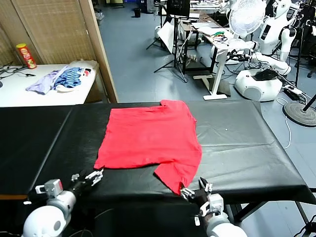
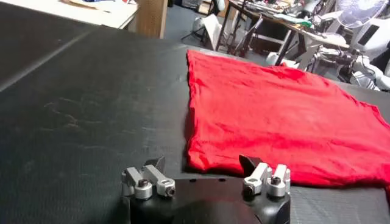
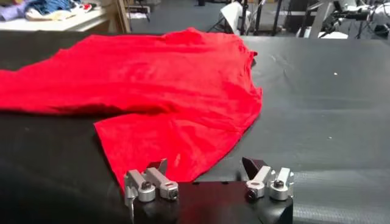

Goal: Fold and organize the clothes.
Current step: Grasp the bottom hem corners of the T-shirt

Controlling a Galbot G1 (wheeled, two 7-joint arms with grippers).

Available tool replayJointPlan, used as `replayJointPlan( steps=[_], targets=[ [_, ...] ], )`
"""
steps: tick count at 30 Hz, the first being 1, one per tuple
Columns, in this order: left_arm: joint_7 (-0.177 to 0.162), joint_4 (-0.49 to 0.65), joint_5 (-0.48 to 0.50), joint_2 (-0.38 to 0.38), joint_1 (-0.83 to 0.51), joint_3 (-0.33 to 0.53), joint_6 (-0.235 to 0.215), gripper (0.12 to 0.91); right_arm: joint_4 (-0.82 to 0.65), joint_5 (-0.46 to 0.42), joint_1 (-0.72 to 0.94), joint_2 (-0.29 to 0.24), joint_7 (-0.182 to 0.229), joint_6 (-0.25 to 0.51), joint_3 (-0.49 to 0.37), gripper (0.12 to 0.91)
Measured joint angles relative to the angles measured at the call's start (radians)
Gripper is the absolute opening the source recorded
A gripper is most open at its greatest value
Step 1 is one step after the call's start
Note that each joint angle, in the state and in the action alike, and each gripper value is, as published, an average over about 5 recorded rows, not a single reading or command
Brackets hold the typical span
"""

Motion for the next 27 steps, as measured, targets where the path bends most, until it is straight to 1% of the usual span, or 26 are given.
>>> replayJointPlan(
  steps=[2, 5, 6, 8, 11, 12, 13, 14, 16, 17, 19, 22, 27],
  targets=[
    [0.003, 0.005, 0.001, -0.002, -0.004, 0.004, -0.004, 0.798, -0.002, -0.002, 0.0, 0.003, -0.001, 0.0, -0.001, 0.638],
    [0.011, 0.022, 0.007, -0.007, -0.018, 0.015, -0.015, 0.764, -0.01, -0.007, -0.001, 0.01, -0.003, 0.001, -0.003, 0.492],
    [0.013, 0.028, 0.009, -0.008, -0.023, 0.018, -0.018, 0.733, -0.012, -0.008, -0.001, 0.012, -0.004, 0.002, -0.004, 0.442],
    [0.015, 0.042, 0.013, -0.01, -0.032, 0.023, -0.023, 0.64, -0.018, -0.01, -0.001, 0.016, -0.004, 0.003, -0.004, 0.343],
    [0.017, 0.058, 0.013, -0.012, -0.038, 0.026, -0.03, 0.472, -0.025, -0.01, 0.0, 0.019, 0.0, 0.003, -0.004, 0.195],
    [0.018, 0.061, 0.012, -0.013, -0.038, 0.027, -0.032, 0.422, -0.027, -0.01, 0.0, 0.02, 0.002, 0.003, -0.002, 0.161],
    [0.018, 0.062, 0.012, -0.014, -0.036, 0.028, -0.034, 0.355, -0.028, -0.01, 0.0, 0.021, 0.004, 0.002, -0.001, 0.143],
    [0.019, 0.062, 0.011, -0.015, -0.034, 0.028, -0.036, 0.304, -0.028, -0.01, -0.002, 0.021, 0.005, 0.001, 0.001, 0.125],
    [0.019, 0.058, 0.012, -0.019, -0.028, 0.03, -0.039, 0.202, -0.025, -0.008, -0.007, 0.019, 0.005, -0.001, 0.006, 0.123],
    [0.018, 0.054, 0.013, -0.022, -0.025, 0.031, -0.04, 0.167, -0.022, -0.007, -0.01, 0.017, 0.005, -0.004, 0.009, 0.122],
    [0.016, 0.044, 0.019, -0.029, -0.019, 0.033, -0.041, 0.129, -0.012, -0.006, -0.018, 0.011, 0.005, -0.015, 0.016, 0.122],
    [0.007, 0.025, 0.031, -0.038, -0.007, 0.034, -0.04, 0.126, 0.014, -0.001, -0.035, -0.002, 0.006, -0.042, 0.033, 0.122],
    [-0.023, -0.034, 0.042, -0.054, 0.031, 0.021, -0.032, 0.125, 0.086, 0.028, -0.086, -0.026, 0.01, -0.078, 0.077, 0.122]
  ],
)
